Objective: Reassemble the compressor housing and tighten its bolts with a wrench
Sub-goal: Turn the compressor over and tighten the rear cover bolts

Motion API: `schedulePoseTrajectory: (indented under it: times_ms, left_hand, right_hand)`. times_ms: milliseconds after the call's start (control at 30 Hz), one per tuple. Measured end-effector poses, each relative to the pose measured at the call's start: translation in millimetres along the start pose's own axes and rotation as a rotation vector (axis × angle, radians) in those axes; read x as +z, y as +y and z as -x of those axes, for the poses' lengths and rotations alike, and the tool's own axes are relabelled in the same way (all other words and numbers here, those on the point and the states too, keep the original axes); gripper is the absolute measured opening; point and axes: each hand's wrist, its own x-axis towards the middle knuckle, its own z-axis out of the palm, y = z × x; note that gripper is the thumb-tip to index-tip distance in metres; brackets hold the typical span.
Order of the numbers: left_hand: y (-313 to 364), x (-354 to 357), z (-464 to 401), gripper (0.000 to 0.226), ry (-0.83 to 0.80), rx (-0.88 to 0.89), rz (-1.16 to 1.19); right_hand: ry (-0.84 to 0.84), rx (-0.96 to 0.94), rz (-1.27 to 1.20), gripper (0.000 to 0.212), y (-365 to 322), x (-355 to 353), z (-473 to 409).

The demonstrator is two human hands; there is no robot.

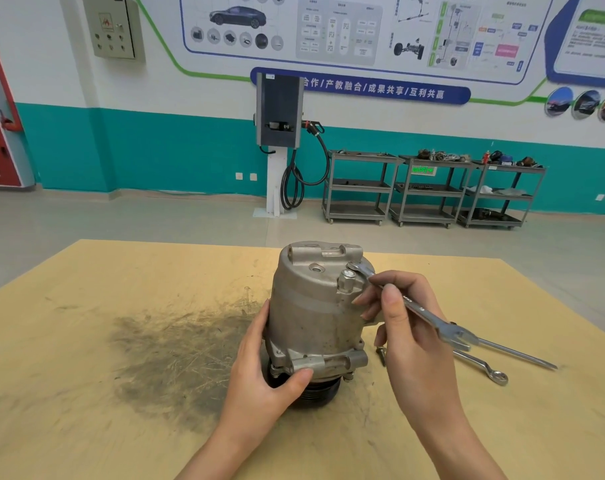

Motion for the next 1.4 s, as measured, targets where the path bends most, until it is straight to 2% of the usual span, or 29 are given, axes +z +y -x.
schedulePoseTrajectory:
  times_ms: [367,1033,1233,1400]
  left_hand:
    - [-6.1,0.0,-1.1,0.094,0.006,0.032,-0.004]
    - [-9.1,-0.1,-2.2,0.093,0.004,0.065,0.016]
    - [-8.7,0.1,-1.8,0.093,0.006,0.06,0.01]
    - [-6.7,0.2,-1.4,0.095,0.007,0.04,0.004]
  right_hand:
    - [-0.014,-0.03,0.065,0.021,-2.2,-0.9,0.4]
    - [0.011,0.059,-0.128,0.023,4.1,-10.2,-1.8]
    - [-0.03,-0.005,-0.021,0.017,1.6,-5.7,1.4]
    - [-0.027,-0.016,0.007,0.021,1.1,-2.7,3.0]
